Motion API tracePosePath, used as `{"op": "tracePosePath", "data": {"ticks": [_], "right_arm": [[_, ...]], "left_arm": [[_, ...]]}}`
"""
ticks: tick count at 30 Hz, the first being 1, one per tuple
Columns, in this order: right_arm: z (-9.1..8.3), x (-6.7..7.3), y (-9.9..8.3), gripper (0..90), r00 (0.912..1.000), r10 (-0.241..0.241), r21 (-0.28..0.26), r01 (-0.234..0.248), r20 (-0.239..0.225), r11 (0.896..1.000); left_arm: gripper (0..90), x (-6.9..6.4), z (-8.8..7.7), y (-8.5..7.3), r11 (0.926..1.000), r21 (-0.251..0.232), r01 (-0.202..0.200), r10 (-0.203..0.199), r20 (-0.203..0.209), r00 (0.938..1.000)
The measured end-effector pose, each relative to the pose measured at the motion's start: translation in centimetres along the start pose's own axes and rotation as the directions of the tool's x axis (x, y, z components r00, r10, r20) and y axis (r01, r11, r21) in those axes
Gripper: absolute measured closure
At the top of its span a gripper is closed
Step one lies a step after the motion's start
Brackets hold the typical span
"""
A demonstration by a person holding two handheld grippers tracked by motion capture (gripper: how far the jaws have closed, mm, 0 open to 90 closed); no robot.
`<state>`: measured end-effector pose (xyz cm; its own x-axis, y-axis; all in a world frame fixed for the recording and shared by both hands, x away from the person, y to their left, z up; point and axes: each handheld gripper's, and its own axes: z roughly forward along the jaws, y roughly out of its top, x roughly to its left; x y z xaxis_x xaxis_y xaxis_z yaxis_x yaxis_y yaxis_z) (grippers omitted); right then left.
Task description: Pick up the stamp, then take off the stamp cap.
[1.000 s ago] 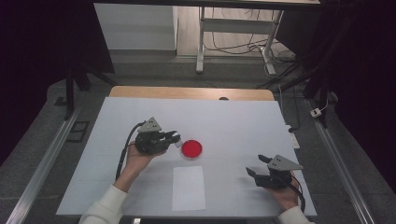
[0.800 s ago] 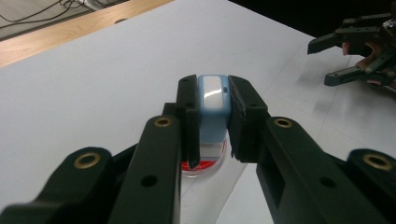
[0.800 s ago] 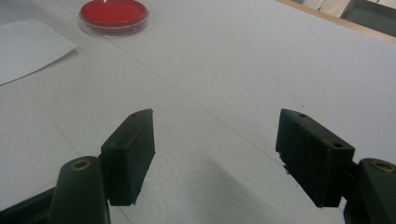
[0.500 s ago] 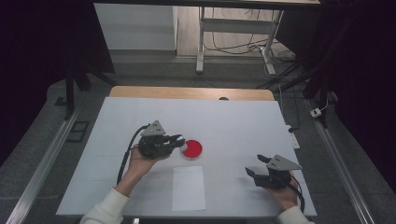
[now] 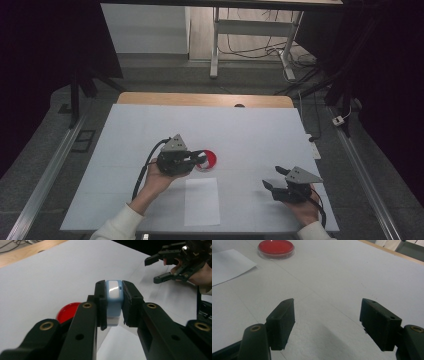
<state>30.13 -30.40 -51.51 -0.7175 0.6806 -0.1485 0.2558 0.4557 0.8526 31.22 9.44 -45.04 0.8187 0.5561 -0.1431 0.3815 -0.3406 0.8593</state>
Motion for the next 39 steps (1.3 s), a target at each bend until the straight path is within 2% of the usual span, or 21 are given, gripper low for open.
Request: {"op": "tracePosePath", "data": {"ticks": [6, 14, 26, 29, 39], "right_arm": [[0.1, 0.0, 0.0, 27.7, 1.0000, 0.000, 0.001, 0.000, -0.006, 1.000], [0.1, 0.0, 0.0, 27.7, 1.0000, -0.001, -0.002, 0.001, -0.007, 1.000], [-0.1, 0.1, 0.0, 27.7, 1.0000, -0.005, -0.008, 0.005, -0.004, 1.000], [-0.1, 0.3, 0.2, 27.6, 0.9999, -0.012, -0.006, 0.012, 0.005, 1.000], [-0.1, 0.9, 0.7, 27.6, 0.9999, -0.014, -0.018, 0.014, -0.007, 1.000]], "left_arm": [[75.0, -0.6, 0.8, 0.0, 0.9999, 0.015, -0.005, 0.005, 0.021, 0.9998], [75.0, -1.1, 1.5, -0.1, 0.9996, 0.026, -0.011, 0.010, 0.026, 0.9996], [75.1, -0.9, 1.5, -0.2, 0.9997, 0.025, -0.002, 0.002, 0.017, 0.9998], [75.0, -0.9, 1.4, -0.2, 0.9998, 0.022, -0.001, 0.000, 0.014, 0.9999], [75.0, -0.8, 1.4, -0.2, 0.9997, 0.022, 0.005, -0.005, 0.009, 0.9999]]}}
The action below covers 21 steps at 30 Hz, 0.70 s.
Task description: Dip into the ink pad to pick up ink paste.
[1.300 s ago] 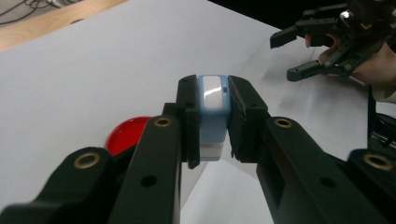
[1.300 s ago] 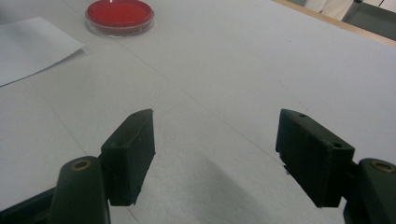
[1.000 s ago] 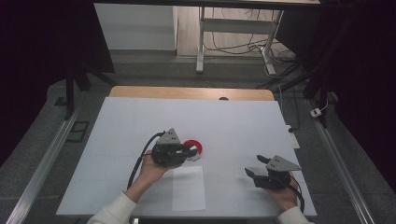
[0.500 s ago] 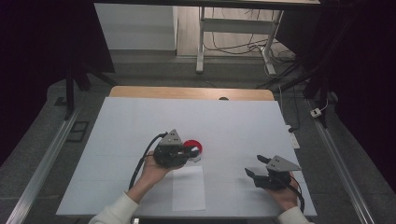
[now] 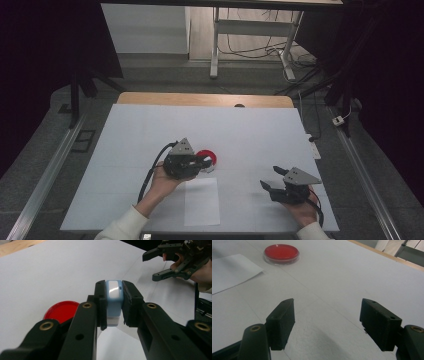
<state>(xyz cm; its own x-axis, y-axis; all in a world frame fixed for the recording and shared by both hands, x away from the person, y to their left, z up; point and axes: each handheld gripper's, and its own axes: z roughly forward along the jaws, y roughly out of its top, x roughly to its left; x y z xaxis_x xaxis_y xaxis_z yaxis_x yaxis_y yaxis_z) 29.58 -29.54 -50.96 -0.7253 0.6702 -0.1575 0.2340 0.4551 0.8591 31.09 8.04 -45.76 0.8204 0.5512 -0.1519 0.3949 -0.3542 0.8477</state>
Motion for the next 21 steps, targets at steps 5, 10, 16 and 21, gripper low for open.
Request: {"op": "tracePosePath", "data": {"ticks": [5, 10, 16, 21], "right_arm": [[-0.1, 0.5, 0.3, 27.6, 1.0000, -0.005, -0.010, 0.005, -0.001, 1.000], [-0.3, 0.9, 0.5, 27.7, 1.0000, -0.008, -0.015, 0.008, 0.000, 1.000], [-0.1, 1.4, 0.8, 27.8, 0.9999, -0.010, -0.019, 0.009, -0.012, 1.000], [0.1, 1.9, 1.1, 27.8, 0.9999, -0.005, -0.025, 0.005, -0.014, 1.000]], "left_arm": [[75.0, 0.2, 0.1, 0.1, 1.0000, 0.000, 0.003, -0.003, 0.005, 1.0000], [75.1, 0.2, 0.2, 0.0, 1.0000, 0.001, 0.006, -0.006, 0.005, 1.0000], [75.0, 0.2, 0.1, 0.1, 0.9999, -0.005, 0.009, -0.009, -0.002, 1.0000], [75.0, 0.2, 0.2, 0.0, 1.0000, -0.003, 0.009, -0.009, -0.001, 1.0000]]}}
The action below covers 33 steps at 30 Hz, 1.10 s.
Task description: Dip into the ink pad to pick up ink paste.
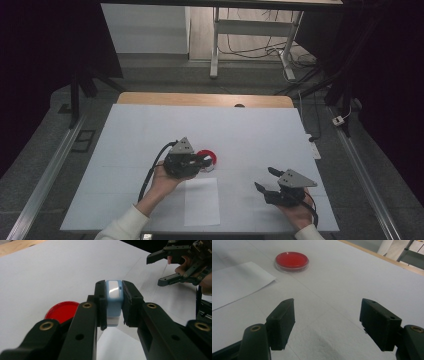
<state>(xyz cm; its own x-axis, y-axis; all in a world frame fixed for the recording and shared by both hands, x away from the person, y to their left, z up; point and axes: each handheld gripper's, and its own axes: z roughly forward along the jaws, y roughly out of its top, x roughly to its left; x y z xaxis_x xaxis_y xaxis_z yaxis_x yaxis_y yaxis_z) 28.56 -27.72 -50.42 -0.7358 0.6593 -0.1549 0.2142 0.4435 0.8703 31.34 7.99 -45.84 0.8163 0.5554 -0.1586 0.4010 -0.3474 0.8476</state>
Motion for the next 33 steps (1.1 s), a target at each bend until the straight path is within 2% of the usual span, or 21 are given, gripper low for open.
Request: {"op": "tracePosePath", "data": {"ticks": [8, 15, 27, 33], "right_arm": [[0.6, 1.2, 0.4, 27.7, 0.9999, 0.009, -0.008, -0.009, -0.015, 1.000], [1.0, 2.4, 0.8, 28.0, 0.9998, -0.005, -0.019, 0.005, -0.021, 1.000], [1.9, 3.6, 1.1, 28.9, 0.9994, -0.005, -0.017, 0.005, -0.036, 1.000], [2.3, 4.1, 1.2, 29.7, 0.9992, 0.013, -0.024, -0.014, -0.037, 1.000]], "left_arm": [[75.0, 0.0, 0.1, -0.1, 0.9999, -0.006, 0.013, -0.013, 0.005, 0.9999], [75.0, 0.0, 0.1, 0.0, 0.9999, -0.009, 0.011, -0.011, 0.007, 0.9999], [75.0, 0.0, 0.3, -0.1, 0.9999, -0.005, 0.014, -0.014, 0.000, 0.9999], [75.0, -0.2, 0.6, -0.1, 0.9999, 0.000, 0.014, -0.014, 0.005, 0.9999]]}}
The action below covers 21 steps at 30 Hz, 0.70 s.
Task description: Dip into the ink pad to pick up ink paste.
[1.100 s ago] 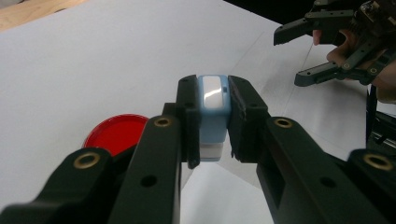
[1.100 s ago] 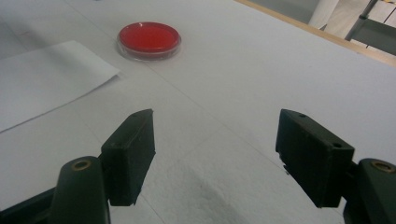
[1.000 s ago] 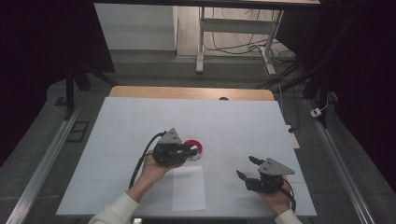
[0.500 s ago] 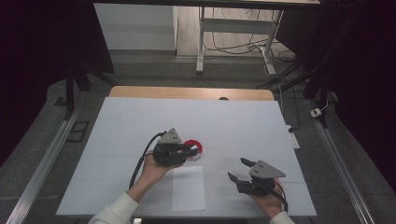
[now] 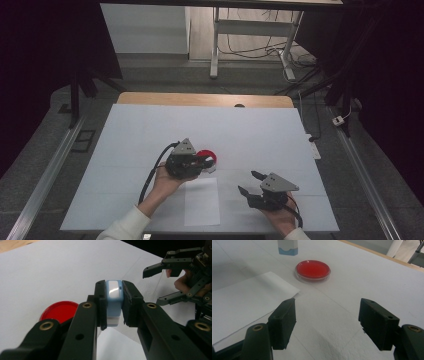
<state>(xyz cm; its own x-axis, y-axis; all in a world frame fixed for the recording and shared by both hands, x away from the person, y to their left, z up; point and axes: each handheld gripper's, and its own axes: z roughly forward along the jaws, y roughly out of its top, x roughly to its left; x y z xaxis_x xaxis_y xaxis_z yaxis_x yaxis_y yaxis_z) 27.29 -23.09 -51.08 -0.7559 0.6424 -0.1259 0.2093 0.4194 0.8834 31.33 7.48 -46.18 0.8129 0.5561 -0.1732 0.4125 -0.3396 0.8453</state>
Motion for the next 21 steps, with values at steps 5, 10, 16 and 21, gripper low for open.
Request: {"op": "tracePosePath", "data": {"ticks": [5, 10, 16, 21], "right_arm": [[0.7, 0.6, 0.1, 30.0, 1.0000, -0.002, 0.005, 0.002, -0.005, 1.000], [1.6, 1.6, 0.2, 30.4, 1.0000, -0.001, 0.007, 0.001, -0.005, 1.000], [2.3, 2.6, 0.6, 30.5, 0.9997, -0.023, 0.003, 0.023, -0.009, 1.000], [2.6, 3.0, 0.7, 30.7, 0.9999, -0.012, -0.002, 0.012, -0.010, 1.000]], "left_arm": [[75.0, 0.1, 0.2, 0.0, 1.0000, 0.003, -0.001, 0.001, -0.002, 1.0000], [75.0, 0.1, 0.2, 0.0, 1.0000, 0.003, 0.003, -0.003, -0.004, 1.0000], [75.0, 0.0, 0.3, -0.1, 1.0000, 0.006, 0.004, -0.004, -0.001, 1.0000], [75.0, 0.0, 0.5, -0.1, 0.9999, 0.009, 0.006, -0.006, 0.000, 1.0000]]}}
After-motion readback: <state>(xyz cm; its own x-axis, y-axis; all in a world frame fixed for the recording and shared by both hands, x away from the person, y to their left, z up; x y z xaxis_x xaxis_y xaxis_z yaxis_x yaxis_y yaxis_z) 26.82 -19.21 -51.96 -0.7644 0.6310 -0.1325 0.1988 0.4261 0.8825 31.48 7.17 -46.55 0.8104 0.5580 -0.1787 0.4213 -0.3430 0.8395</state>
